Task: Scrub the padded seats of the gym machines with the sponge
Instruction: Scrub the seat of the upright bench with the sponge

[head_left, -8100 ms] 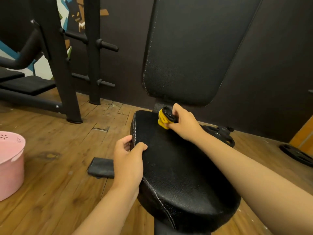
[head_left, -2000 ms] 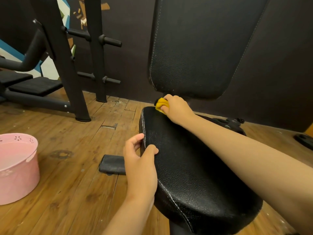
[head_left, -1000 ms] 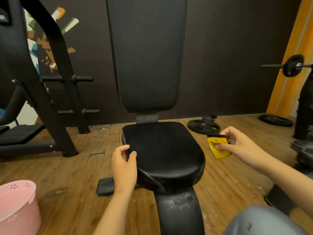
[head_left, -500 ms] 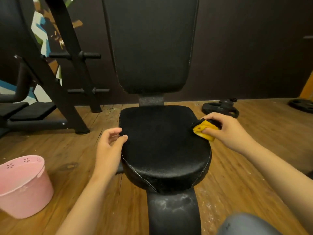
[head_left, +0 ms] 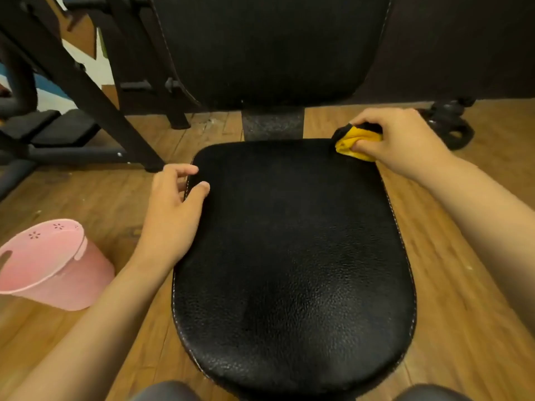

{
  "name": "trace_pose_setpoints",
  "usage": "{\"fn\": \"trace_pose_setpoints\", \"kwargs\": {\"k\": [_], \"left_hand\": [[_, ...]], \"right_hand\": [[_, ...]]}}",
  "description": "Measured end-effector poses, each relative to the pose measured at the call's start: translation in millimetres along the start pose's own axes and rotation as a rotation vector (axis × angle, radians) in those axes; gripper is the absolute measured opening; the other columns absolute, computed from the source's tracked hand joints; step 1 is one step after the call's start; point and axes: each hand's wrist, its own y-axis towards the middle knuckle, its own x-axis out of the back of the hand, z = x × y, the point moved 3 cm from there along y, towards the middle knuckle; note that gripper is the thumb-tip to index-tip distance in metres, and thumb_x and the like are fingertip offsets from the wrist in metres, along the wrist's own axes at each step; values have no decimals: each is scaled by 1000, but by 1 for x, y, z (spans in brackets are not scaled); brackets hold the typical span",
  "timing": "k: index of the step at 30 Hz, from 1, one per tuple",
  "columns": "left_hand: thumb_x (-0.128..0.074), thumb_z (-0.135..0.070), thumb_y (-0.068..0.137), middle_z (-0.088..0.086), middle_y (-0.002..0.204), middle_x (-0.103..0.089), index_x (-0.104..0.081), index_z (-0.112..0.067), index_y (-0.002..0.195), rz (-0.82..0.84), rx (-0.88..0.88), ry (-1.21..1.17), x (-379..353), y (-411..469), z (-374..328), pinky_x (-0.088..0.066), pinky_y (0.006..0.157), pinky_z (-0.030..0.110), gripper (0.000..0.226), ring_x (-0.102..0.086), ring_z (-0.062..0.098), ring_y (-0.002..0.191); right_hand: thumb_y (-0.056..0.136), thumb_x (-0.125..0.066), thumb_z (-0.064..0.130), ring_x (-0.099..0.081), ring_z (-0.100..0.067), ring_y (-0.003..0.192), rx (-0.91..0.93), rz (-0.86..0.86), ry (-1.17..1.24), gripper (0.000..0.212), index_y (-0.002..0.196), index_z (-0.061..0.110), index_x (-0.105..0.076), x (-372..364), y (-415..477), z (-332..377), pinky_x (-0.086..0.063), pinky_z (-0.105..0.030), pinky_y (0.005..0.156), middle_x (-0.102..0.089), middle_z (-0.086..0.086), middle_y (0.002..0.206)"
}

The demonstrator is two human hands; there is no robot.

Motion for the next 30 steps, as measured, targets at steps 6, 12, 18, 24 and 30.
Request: {"fn": "trace_pose_setpoints", "kwargs": {"k": [6,12,18,24,30], "left_hand": [[-55,-13,96,5,123,-57,-48,-18,123,-63,171,-141,3,-9,2,-45,87,10,28,-56,0,102],[-37,-29,104,-8,120,-59,-52,-19,133,64,452,-67,8,-40,-21,-34,91,12,34,-50,9,115],[-29,-37,105,2,145,-46,-39,-17,146,142,734,-60,29,-102,-56,-22,101,20,47,-38,22,137],[-45,-17,101,0,120,-61,-56,-23,123,329,703,43,77,-137,-97,-37,88,22,25,-55,23,117],[-52,-7,96,-21,100,-61,-56,-40,91,400,583,129,126,-124,-164,-39,73,4,34,-57,-4,94]], "right_hand": [[82,-73,20,-58,-22,109,-69,96,99,36,117,20,-65,4,-26,13,-39,-27,89,-66,-3,114],[78,-74,8,-58,-27,99,-146,242,242,38,114,17,-67,7,-88,60,-44,-33,84,-64,-5,102],[86,-67,18,-53,-21,112,-231,470,272,39,124,23,-60,20,-164,124,-44,-31,93,-58,-1,118],[90,-60,31,-55,-11,110,-294,749,324,37,126,32,-54,66,-181,161,-46,-22,86,-57,6,124],[88,-65,38,-60,-8,90,-441,621,329,34,118,29,-54,134,-153,164,-49,-16,72,-63,9,105]]}}
